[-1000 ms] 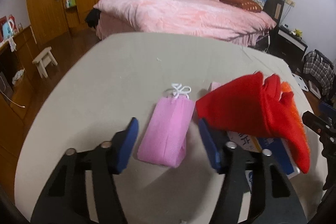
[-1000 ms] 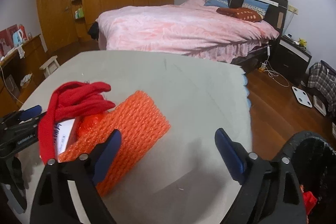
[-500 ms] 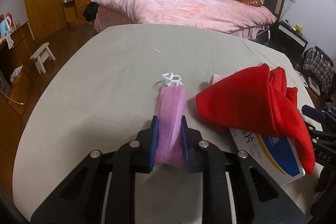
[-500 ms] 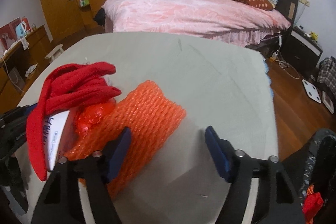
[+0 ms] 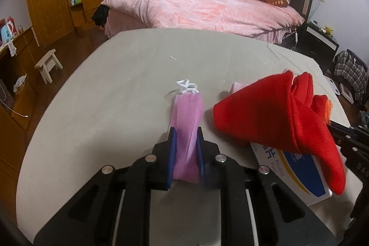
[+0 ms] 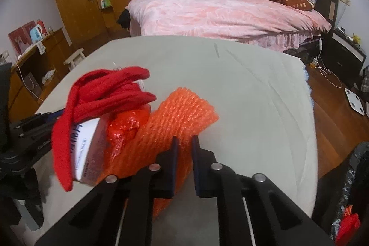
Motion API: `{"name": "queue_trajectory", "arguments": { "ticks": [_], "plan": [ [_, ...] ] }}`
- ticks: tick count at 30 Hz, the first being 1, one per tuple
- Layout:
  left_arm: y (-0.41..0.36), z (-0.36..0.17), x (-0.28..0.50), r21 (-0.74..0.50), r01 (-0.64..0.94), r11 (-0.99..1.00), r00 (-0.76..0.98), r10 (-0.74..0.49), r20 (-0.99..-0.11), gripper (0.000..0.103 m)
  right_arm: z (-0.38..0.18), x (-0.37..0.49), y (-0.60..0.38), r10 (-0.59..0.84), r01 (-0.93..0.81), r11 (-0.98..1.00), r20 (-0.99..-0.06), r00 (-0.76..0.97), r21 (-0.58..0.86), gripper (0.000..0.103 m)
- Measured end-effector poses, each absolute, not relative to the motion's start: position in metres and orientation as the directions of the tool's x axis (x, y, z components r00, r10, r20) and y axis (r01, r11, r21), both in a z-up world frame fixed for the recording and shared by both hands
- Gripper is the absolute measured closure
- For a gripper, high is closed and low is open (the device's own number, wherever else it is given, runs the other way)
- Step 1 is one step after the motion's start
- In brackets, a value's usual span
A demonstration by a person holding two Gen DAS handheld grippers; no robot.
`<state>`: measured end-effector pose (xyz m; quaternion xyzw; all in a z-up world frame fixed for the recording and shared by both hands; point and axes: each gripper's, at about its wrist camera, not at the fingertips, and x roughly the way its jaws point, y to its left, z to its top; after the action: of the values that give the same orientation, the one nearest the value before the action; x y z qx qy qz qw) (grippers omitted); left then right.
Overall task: Collect trash
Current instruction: 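Lift the pink bag and orange net with both tools and carry them over the bin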
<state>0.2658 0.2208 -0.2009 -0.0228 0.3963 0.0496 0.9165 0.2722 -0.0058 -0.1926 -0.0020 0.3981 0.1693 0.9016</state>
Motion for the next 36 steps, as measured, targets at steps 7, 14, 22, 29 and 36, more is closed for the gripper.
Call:
{"name": "queue_trajectory", "arguments": {
  "ticks": [7,14,22,29,36],
  "plan": [
    [0.212,-0.179,0.249,-0.012,-0.12,0.993,0.735,0.081,-0.673,0.088,-0.168,0.258,-0.028,0.312,-0.285,0.946,-0.678,0.666,0.155,0.092],
    [0.199,-0.154,0.222,-0.022,-0.121,0.992,0.772,0.08,-0.63,0.088,-0.143,0.24,-0.042,0.308,-0.277,0.949,-0.639,0.705,0.151,0.092],
    [0.175,-0.121,0.191,-0.007,-0.088,0.996,0.814,0.068,-0.576,0.088,-0.117,0.216,-0.054,0.3,-0.271,0.952,-0.593,0.747,0.14,0.092],
    [0.156,-0.096,0.171,-0.021,-0.056,0.998,0.84,0.035,-0.541,0.088,-0.098,0.196,-0.066,0.289,-0.263,0.956,-0.56,0.777,0.129,0.092],
    [0.124,-0.081,0.157,-0.025,0.014,1.0,0.852,-0.025,-0.523,0.088,-0.081,0.173,-0.085,0.269,-0.243,0.963,-0.529,0.805,0.119,0.092]
  ]
}}
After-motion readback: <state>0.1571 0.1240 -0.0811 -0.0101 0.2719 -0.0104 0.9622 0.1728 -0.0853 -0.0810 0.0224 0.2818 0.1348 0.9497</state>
